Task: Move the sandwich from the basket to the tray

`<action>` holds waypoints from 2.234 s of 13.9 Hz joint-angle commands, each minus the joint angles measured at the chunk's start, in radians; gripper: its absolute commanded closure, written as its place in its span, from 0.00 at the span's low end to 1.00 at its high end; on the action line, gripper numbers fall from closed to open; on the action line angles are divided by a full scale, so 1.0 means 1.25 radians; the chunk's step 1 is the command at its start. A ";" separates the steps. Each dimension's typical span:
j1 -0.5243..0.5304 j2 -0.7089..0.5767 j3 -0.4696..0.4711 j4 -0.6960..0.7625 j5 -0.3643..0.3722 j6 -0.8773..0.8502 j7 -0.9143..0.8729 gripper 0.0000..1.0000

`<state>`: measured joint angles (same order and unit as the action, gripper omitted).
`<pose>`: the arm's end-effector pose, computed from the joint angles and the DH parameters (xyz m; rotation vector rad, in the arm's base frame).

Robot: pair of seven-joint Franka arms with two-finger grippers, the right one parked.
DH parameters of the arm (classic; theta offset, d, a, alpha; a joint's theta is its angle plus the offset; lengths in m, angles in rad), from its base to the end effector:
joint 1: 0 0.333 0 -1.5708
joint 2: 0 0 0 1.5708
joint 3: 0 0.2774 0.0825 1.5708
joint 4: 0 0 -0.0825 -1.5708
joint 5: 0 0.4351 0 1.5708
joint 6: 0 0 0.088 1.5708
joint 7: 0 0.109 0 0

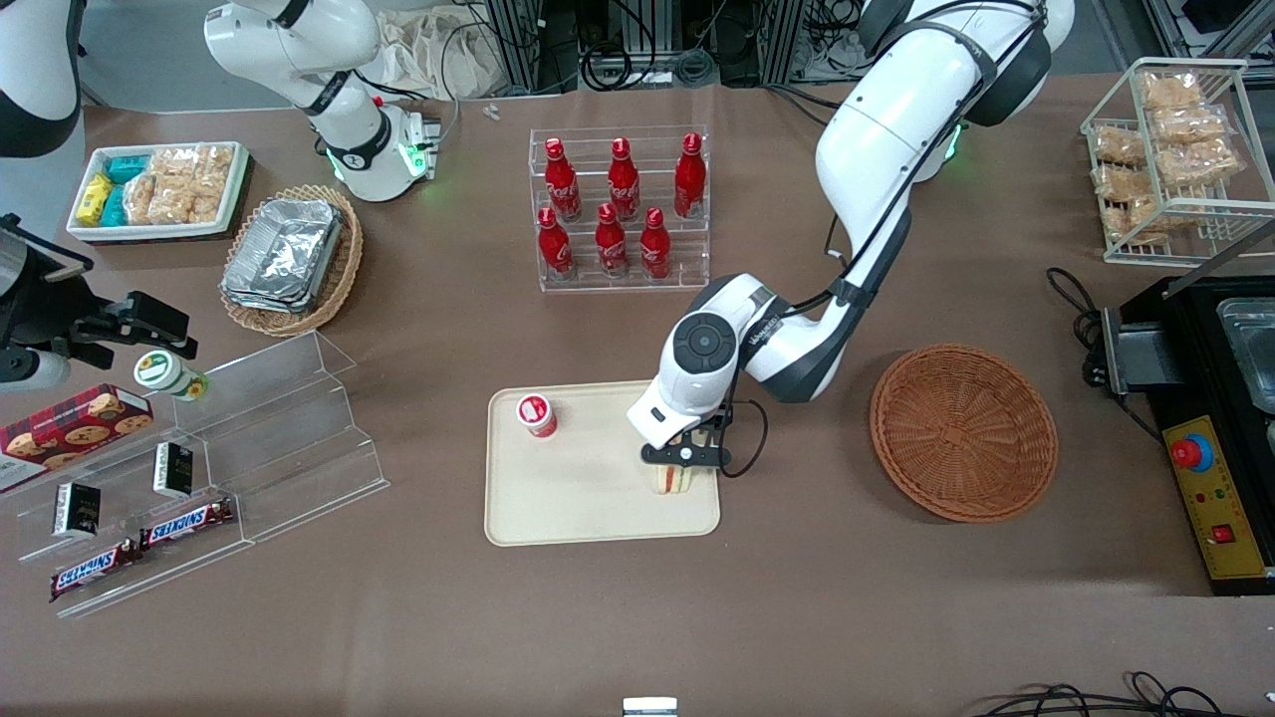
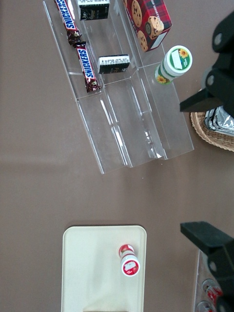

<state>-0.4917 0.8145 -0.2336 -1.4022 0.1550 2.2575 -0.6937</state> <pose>0.5819 -0.4742 0.1741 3.0654 -0.0765 0.0301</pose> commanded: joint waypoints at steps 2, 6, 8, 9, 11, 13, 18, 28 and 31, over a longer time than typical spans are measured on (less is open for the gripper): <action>0.023 -0.076 0.004 0.010 0.012 -0.090 -0.021 0.00; 0.095 -0.212 0.002 0.001 0.001 -0.269 -0.007 0.00; 0.142 -0.279 0.002 -0.008 0.001 -0.362 0.033 0.00; 0.177 -0.320 -0.001 -0.033 -0.009 -0.381 0.078 0.00; 0.259 -0.424 0.000 -0.118 -0.090 -0.381 0.120 0.00; 0.318 -0.509 0.000 -0.191 -0.128 -0.386 0.170 0.00; 0.421 -0.649 0.005 -0.321 -0.172 -0.413 0.261 0.00; 0.593 -0.630 0.006 -0.204 -0.162 -0.564 0.447 0.00; 0.606 -0.595 0.006 -0.168 -0.158 -0.564 0.451 0.00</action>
